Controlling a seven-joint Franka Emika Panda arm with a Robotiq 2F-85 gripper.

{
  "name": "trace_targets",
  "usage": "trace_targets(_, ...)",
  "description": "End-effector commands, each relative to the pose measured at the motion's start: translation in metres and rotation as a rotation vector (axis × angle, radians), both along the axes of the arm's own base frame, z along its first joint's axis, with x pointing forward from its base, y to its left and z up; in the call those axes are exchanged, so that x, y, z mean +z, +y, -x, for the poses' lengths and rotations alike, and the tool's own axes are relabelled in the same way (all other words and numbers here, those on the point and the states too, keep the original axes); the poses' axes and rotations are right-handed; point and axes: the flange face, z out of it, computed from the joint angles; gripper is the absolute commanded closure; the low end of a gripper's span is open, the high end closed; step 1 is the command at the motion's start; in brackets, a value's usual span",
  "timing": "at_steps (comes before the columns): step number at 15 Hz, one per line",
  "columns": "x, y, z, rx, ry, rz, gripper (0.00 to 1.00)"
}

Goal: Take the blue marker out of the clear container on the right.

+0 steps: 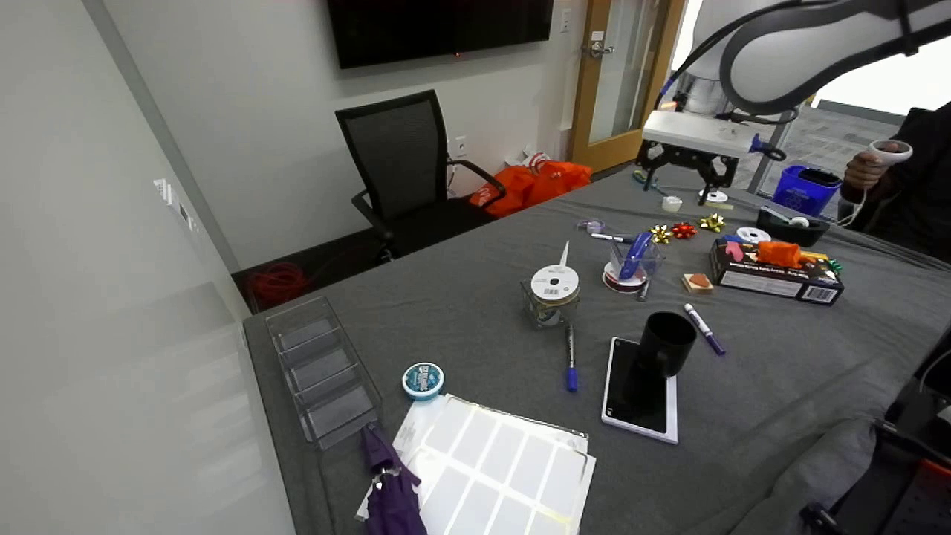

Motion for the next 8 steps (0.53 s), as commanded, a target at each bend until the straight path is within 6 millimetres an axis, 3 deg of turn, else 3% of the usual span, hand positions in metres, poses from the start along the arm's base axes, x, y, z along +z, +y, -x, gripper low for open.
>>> trace_targets(1, -0.019, 0.004, -0.033, -0.088, 0.026, -0.082, 0.00)
trace_targets(8, -0.038, -0.010, -0.072, -0.175, -0.018, -0.078, 0.00)
